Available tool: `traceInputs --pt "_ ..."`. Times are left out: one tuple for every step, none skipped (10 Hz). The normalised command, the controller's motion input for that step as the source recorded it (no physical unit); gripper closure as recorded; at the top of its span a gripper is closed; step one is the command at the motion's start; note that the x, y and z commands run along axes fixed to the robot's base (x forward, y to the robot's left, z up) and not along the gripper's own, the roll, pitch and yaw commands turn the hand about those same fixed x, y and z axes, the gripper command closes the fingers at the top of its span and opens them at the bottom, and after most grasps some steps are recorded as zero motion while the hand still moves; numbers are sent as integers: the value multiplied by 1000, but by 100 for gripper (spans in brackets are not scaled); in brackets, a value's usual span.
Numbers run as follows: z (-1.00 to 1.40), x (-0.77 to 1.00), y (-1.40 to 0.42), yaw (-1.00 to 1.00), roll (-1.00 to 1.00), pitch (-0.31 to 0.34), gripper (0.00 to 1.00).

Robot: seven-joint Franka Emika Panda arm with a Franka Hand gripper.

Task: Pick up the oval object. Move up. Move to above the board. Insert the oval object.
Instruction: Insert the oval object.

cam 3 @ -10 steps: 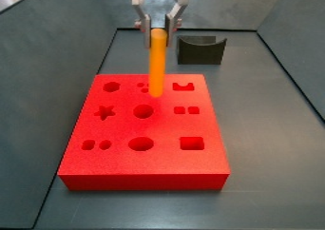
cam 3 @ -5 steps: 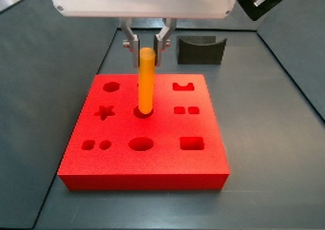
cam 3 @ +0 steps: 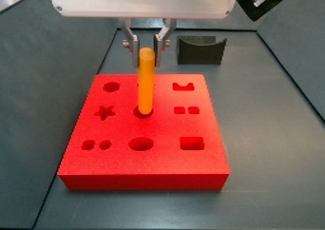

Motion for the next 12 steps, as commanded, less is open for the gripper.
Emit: traceInputs --pt "-31 0 -26 0 0 -11 100" --pt "-34 43 -14 0 0 0 100" --pt "-29 217 0 3 0 4 100" --pt "-46 137 0 0 0 0 100" --pt "0 26 0 0 0 0 100" --pt "0 0 -17 0 0 0 100" --pt "-69 0 -17 0 24 0 100" --pt "-114 0 -23 0 33 0 100" --pt "-20 0 0 0 0 0 100" --pt "-49 0 -29 0 0 0 100" --pt "-74 0 -29 0 0 0 100" --pt "-111 0 -29 0 1 0 100"
